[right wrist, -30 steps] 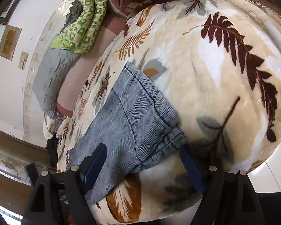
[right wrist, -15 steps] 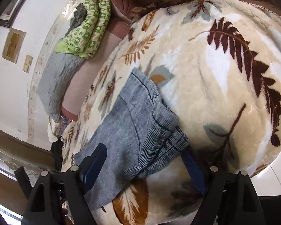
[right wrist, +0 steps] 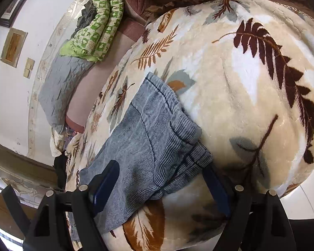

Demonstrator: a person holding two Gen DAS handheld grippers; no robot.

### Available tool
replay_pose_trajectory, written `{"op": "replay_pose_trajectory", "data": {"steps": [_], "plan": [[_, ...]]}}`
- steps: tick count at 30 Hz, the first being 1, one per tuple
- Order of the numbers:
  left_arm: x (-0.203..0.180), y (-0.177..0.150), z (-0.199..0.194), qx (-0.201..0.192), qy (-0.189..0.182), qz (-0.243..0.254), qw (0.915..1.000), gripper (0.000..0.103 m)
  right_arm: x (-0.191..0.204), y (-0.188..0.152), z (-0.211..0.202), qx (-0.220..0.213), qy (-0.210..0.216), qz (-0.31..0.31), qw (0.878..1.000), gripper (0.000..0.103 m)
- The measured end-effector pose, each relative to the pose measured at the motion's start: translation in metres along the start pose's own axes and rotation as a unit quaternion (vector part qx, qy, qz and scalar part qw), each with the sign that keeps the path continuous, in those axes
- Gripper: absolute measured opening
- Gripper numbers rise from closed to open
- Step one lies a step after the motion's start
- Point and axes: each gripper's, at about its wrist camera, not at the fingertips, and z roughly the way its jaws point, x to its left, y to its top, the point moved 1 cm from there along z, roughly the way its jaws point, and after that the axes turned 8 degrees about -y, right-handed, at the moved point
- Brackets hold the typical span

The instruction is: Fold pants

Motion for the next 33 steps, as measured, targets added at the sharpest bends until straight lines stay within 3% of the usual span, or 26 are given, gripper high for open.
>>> {"op": "replay_pose_trajectory", "data": {"steps": [15, 20, 24, 26, 30, 33], "plan": [[-0.004, 0.002, -0.001, 0.002, 0.000, 0.003, 1.0000, 0.103, 0.007, -0.001, -0.002, -0.010, -0.013, -0.021, 1.000, 0.084], [0.000, -0.002, 0.007, 0.018, 0.004, 0.001, 0.9998, 0.103, 0.002, 0.003, -0.020, -0.058, -0.020, -0.009, 0.998, 0.084], [0.010, -0.010, 0.020, 0.043, 0.014, -0.010, 0.9989, 0.103, -0.008, 0.004, -0.008, -0.022, -0.015, 0.016, 1.000, 0.084], [0.016, -0.015, 0.024, 0.052, 0.016, -0.018, 0.9984, 0.103, -0.011, 0.006, -0.010, -0.026, -0.008, 0.026, 0.999, 0.084], [0.021, -0.018, 0.026, 0.054, 0.018, -0.019, 0.9982, 0.103, 0.002, 0.004, -0.034, -0.098, -0.034, -0.003, 0.995, 0.084], [0.021, -0.018, 0.027, 0.052, 0.028, -0.010, 0.9982, 0.103, 0.021, -0.002, -0.069, -0.203, -0.061, -0.052, 0.976, 0.084]]}}
